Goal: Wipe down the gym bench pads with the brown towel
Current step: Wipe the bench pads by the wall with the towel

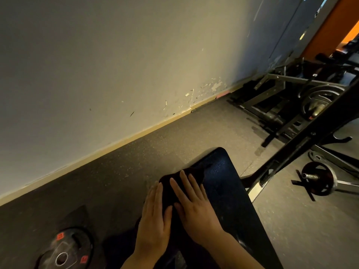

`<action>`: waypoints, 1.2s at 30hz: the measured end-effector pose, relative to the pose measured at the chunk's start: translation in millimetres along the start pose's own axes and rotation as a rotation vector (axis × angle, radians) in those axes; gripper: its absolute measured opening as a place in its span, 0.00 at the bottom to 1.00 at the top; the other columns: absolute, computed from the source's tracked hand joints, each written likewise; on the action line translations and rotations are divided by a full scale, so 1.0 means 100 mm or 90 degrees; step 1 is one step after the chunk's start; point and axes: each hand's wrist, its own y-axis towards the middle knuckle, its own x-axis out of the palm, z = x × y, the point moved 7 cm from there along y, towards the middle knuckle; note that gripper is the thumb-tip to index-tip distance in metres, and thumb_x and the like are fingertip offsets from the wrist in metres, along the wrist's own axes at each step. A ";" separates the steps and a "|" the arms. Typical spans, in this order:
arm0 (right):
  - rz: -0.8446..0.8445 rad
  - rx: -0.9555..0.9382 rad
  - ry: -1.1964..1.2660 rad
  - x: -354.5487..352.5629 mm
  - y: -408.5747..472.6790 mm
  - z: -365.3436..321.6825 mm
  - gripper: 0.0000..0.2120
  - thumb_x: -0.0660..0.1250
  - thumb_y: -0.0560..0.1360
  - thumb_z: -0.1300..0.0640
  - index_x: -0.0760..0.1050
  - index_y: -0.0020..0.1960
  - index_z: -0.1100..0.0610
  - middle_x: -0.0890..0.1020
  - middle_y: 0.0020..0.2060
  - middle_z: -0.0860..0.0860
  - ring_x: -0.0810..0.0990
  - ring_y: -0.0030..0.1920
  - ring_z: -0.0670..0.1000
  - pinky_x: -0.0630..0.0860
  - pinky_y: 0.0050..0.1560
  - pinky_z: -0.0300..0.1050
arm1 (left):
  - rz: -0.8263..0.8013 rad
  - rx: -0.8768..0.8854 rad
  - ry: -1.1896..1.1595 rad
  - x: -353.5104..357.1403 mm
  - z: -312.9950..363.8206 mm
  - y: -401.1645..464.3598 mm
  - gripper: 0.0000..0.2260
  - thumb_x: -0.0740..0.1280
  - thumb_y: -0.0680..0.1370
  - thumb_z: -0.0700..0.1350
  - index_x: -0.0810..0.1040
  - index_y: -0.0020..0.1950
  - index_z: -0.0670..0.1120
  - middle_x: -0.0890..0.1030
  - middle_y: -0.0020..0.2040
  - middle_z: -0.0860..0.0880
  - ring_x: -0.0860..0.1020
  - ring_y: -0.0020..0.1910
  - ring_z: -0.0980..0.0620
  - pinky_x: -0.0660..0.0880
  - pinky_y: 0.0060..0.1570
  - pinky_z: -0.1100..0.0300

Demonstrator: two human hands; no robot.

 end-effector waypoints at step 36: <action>-0.016 0.025 -0.025 0.01 -0.14 0.05 0.33 0.41 0.76 0.42 0.41 0.80 0.45 0.43 0.79 0.47 0.41 0.79 0.50 0.42 0.78 0.51 | -0.317 -0.014 0.018 0.09 0.23 0.87 0.21 0.51 0.86 0.50 0.59 0.80 0.49 0.60 0.80 0.51 0.60 0.78 0.52 0.57 0.74 0.58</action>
